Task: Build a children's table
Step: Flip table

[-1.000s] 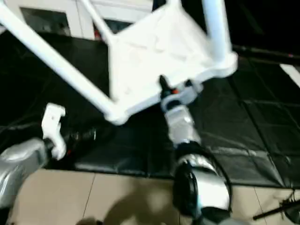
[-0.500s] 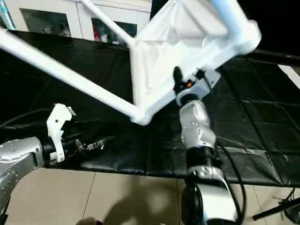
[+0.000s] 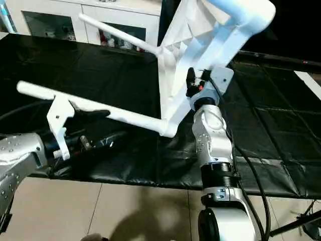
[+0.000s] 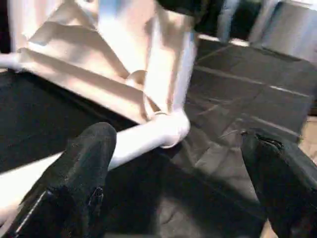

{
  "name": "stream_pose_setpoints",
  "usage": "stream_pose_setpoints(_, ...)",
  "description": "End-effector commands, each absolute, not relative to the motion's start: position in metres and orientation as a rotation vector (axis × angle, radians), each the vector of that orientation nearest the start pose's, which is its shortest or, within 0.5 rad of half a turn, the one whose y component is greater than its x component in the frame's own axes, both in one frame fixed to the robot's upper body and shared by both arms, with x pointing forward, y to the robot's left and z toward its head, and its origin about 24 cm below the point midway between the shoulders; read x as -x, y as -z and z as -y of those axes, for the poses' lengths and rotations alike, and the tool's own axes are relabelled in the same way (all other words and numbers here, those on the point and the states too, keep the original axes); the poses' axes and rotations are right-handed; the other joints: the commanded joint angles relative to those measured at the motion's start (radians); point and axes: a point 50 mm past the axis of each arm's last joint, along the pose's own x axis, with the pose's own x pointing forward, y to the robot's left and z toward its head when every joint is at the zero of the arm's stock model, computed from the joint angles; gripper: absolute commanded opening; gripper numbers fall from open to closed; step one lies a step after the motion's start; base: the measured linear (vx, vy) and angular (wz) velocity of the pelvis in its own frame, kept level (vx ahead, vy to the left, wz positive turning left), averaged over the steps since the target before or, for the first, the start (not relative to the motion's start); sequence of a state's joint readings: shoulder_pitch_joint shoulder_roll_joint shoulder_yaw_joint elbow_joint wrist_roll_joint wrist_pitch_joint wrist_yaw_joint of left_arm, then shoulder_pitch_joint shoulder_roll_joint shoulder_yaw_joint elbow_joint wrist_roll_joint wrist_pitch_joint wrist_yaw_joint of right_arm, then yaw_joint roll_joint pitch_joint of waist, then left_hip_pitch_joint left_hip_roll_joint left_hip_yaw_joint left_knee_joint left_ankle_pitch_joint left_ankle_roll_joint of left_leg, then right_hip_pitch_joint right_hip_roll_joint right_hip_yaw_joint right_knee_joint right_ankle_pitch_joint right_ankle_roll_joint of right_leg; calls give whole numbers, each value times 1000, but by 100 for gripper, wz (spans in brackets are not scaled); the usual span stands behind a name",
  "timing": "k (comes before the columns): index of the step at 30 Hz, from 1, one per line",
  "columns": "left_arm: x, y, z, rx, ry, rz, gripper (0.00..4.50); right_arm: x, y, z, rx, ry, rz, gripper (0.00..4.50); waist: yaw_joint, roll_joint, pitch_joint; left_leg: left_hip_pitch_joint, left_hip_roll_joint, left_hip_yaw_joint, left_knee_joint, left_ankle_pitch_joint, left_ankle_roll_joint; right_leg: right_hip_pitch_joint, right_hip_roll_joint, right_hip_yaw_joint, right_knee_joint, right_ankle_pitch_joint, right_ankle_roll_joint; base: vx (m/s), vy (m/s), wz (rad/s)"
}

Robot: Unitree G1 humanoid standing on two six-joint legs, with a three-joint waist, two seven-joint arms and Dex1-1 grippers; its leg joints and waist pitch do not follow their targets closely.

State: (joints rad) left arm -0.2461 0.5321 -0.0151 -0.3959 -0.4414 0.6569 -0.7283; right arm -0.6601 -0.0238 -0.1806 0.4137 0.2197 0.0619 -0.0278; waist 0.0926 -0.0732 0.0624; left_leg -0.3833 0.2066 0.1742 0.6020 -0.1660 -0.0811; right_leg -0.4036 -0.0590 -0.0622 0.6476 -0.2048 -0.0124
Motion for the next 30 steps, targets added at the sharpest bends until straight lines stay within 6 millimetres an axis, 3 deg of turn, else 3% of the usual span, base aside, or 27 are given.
stream_pose_setpoints(1,-253,-148,-151,-148,994,-122,450,-366,-133,154,-183,60,139,198,-7,12,-69,23,14,3,-70,-152,-75,42,-57,52,-69,-119,-79,0,0,0)
stream_pose_setpoints(10,-257,-147,-149,-178,1001,-134,450,-376,-134,133,-68,68,101,198,-11,14,-66,25,14,1,-72,-213,-96,36,-57,52,-76,-196,-75,0,0,0)
stream_pose_setpoints(11,-258,-147,-150,-185,990,-131,450,-378,-134,129,-55,60,98,198,-10,9,-66,26,15,2,-72,-216,-94,36,-58,53,-76,-205,-73,0,0,0)
stream_pose_setpoints(12,-259,-147,-150,-188,984,-130,450,-378,-134,126,-49,55,94,198,-12,10,-65,24,15,1,-73,-217,-96,37,-58,53,-77,-210,-71,0,0,0)
stream_pose_setpoints(13,-259,-147,-150,-188,983,-129,450,-378,-133,125,-48,54,92,198,-12,3,-66,23,16,1,-73,-213,-95,38,-58,52,-77,-211,-69,0,0,0)
stream_pose_setpoints(16,-260,-148,-151,-199,971,-125,450,-379,-129,117,-30,18,67,196,-14,7,-67,24,16,-1,-73,-218,-101,35,-57,52,-76,-204,-64,0,0,0)
stream_pose_setpoints(17,-260,-148,-151,-204,968,-122,450,-380,-126,115,-23,3,53,196,-14,0,-68,23,16,-1,-74,-216,-102,37,-58,51,-74,-197,-63,0,0,0)
stream_pose_setpoints(20,-261,-150,-153,-228,950,-105,450,-379,-120,113,-10,-30,38,196,-16,0,-69,25,18,-2,-75,-237,-105,35,-58,51,-76,-195,-62,0,0,0)
stream_pose_setpoints(21,-263,-152,-155,-243,939,-97,450,-379,-118,114,-4,-30,31,252,-16,-3,-70,27,18,-2,-75,-243,-107,34,-57,51,-76,-195,-61,0,0,0)
stream_pose_setpoints(30,-277,-181,-169,-400,810,49,450,-378,-103,117,-66,-46,-15,324,-14,-5,-75,24,18,-3,-72,-221,-105,39,-59,50,-71,-152,-76,0,0,0)
